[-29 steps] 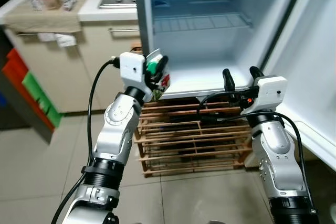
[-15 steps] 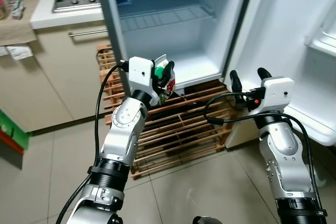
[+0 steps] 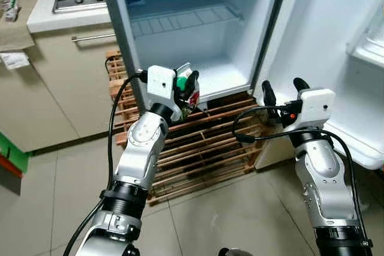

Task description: Restocking fridge

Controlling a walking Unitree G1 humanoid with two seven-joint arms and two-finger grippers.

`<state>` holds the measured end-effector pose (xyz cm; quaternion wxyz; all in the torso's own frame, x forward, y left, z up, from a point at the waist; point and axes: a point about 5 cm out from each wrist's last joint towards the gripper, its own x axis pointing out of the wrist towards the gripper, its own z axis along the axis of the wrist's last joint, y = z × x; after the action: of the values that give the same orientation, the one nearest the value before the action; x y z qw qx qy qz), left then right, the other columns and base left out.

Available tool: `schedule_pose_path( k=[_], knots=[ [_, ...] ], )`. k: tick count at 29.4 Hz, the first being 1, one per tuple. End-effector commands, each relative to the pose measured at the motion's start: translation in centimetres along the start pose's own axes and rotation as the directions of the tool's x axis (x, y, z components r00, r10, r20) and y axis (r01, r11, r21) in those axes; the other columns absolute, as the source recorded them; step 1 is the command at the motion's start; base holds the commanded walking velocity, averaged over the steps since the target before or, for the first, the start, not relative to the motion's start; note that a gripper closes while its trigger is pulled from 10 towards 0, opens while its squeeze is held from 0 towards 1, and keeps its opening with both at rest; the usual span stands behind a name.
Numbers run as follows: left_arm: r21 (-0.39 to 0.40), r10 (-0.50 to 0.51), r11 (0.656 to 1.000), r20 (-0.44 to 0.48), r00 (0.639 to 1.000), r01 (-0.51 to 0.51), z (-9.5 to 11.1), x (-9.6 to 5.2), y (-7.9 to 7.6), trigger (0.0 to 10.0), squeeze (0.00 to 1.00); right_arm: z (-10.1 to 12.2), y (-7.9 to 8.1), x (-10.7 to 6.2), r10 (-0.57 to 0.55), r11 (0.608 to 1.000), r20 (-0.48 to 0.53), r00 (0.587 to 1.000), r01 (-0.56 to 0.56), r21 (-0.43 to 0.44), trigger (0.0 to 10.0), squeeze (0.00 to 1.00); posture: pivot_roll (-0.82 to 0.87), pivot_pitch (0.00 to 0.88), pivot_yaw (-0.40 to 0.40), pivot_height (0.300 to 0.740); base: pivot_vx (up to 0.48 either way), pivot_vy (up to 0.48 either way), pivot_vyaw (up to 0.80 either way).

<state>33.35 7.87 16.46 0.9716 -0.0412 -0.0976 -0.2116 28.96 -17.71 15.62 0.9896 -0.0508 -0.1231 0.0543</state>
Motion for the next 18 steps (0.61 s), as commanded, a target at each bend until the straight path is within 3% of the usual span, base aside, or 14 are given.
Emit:
schedule_pose_path(
  k=[1,10,13,18],
  knots=[
    [0.001,-0.008,1.000,0.010,1.000,0.008,0.11,0.08,-0.13,10.0,0.00,0.07,-0.36,-0.13,-0.010,1.000,-0.006,1.000,0.010,-0.002,10.0,0.00,-0.18,0.000,0.037,0.740,0.000,0.000,-0.66],
    [-0.004,0.004,1.000,0.017,1.000,-0.004,0.21,0.16,0.15,10.0,0.00,0.07,-0.38,-0.19,-0.008,1.000,-0.004,1.000,0.008,-0.007,10.0,0.00,-0.18,0.000,0.037,0.740,0.000,0.000,-0.64],
    [0.001,0.005,1.000,0.020,1.000,-0.005,0.25,0.13,0.22,10.0,0.00,0.10,-0.32,-0.22,-0.006,1.000,0.001,1.000,0.006,-0.006,10.0,0.00,-0.18,0.000,0.037,0.740,0.096,0.198,0.00],
    [0.059,0.009,0.998,0.040,0.999,-0.011,0.96,0.50,0.52,10.0,0.00,0.25,-0.20,-0.30,0.008,1.000,0.013,1.000,-0.008,-0.003,10.0,0.00,-0.18,0.000,0.037,0.740,0.431,0.121,0.00]
  ],
)
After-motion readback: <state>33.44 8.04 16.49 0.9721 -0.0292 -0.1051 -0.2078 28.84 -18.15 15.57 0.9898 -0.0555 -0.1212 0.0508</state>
